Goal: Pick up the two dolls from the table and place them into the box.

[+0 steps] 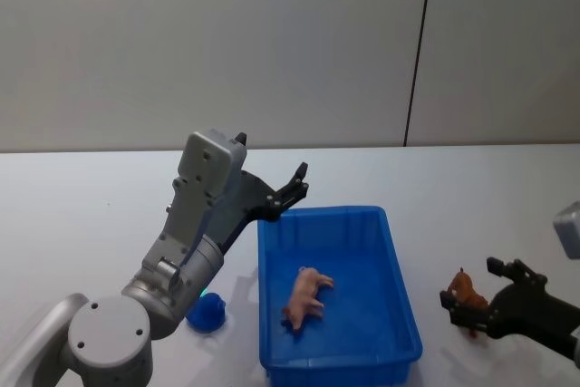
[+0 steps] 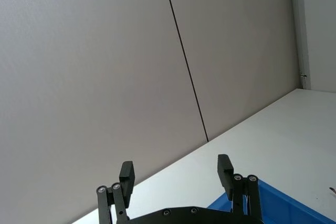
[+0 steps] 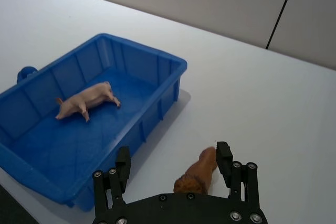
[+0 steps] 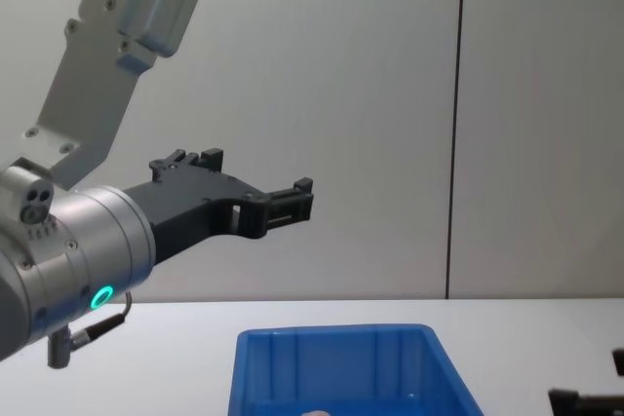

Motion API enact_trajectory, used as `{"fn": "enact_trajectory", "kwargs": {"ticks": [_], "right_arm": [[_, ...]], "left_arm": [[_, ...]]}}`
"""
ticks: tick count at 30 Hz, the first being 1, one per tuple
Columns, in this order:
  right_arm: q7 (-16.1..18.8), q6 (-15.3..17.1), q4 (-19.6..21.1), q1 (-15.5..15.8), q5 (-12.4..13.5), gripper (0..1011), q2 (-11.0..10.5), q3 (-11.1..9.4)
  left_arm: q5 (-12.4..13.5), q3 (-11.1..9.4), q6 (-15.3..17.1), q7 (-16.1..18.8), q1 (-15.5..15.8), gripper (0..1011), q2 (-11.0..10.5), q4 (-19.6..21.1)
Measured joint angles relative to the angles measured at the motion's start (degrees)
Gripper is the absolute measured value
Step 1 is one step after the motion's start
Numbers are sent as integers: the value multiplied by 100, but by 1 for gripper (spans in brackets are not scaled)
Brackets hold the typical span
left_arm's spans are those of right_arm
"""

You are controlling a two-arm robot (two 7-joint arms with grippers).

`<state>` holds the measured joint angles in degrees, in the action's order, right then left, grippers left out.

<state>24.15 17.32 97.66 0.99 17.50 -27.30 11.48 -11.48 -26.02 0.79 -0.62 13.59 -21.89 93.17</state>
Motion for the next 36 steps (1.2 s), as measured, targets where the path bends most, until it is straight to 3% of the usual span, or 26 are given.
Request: {"fn": "enact_trajectory", "kwargs": {"ticks": [24, 36], "right_arm": [[-225, 362, -303, 104, -39, 994, 12, 83], [-302, 332, -550, -37, -61, 684, 154, 150]], "left_arm": [[0, 0, 0, 0, 0, 1000, 0, 0], [0, 0, 0, 0, 0, 1001, 0, 0]]}}
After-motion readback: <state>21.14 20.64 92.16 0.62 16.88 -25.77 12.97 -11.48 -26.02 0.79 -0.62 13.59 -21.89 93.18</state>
